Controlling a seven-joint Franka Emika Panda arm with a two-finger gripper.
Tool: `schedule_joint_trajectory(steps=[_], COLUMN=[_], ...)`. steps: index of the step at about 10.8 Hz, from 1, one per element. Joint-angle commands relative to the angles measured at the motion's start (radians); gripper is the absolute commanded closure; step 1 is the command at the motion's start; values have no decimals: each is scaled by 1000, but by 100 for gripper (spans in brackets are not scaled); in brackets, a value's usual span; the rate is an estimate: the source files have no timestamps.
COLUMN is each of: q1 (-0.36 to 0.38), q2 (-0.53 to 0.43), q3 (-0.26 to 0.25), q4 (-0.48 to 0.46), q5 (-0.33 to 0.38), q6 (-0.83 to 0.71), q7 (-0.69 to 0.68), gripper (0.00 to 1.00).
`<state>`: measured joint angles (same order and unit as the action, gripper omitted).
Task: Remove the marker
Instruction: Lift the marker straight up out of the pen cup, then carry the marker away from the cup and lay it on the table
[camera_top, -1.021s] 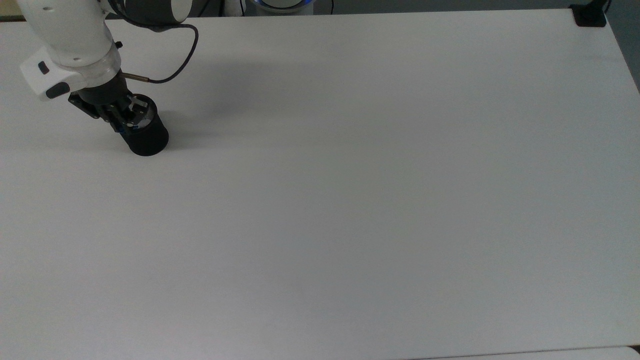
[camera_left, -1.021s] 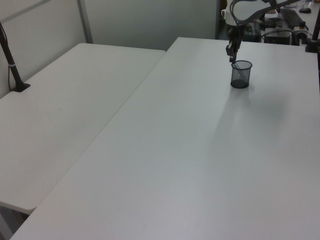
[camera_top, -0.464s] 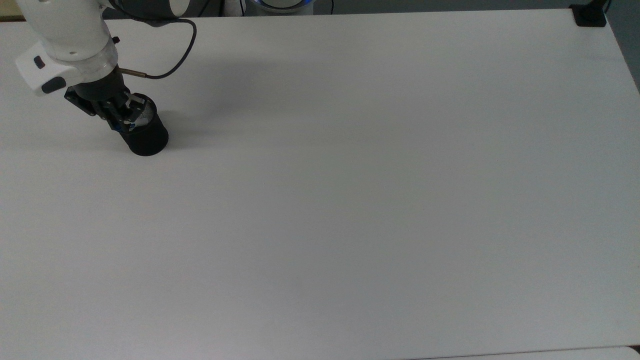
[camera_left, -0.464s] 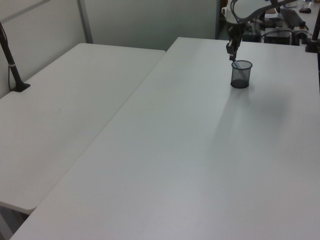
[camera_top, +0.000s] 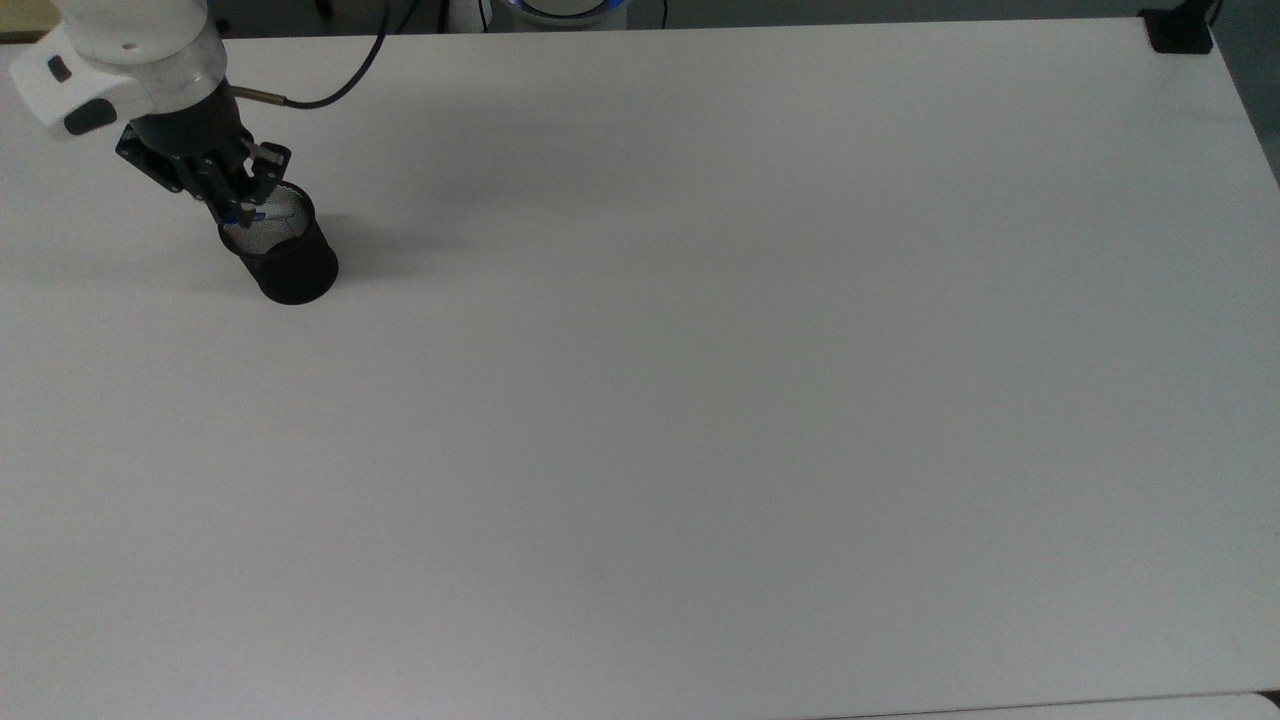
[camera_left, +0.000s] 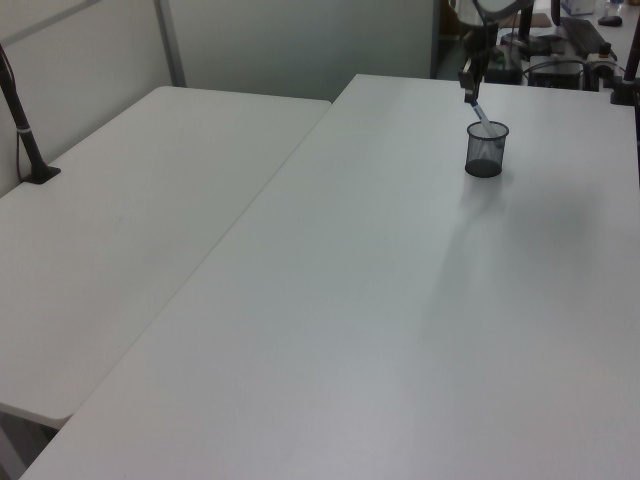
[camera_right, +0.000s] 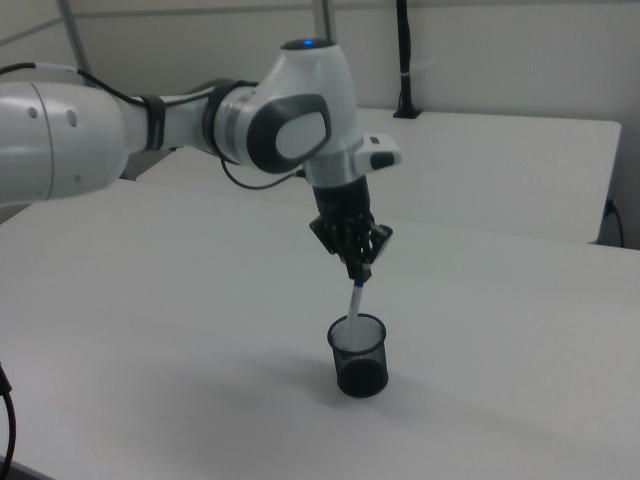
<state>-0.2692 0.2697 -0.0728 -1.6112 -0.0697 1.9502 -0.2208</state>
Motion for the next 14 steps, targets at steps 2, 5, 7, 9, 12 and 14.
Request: schedule_joint_trajectory(steps=[2,5,7,9,12,14], q1=[42,91,187,284,436,511], q2=[-73,-110,-107,-92,-18,51], q3=[5,10,10,10,10,10], q4=[59,62,56,50,40,39], q5=[2,10,22,47,142,151], q6=[-97,-140,-169,-204,-290,-275], q7=[47,57,145,202,216,312], gripper=[91,91,91,91,91,91])
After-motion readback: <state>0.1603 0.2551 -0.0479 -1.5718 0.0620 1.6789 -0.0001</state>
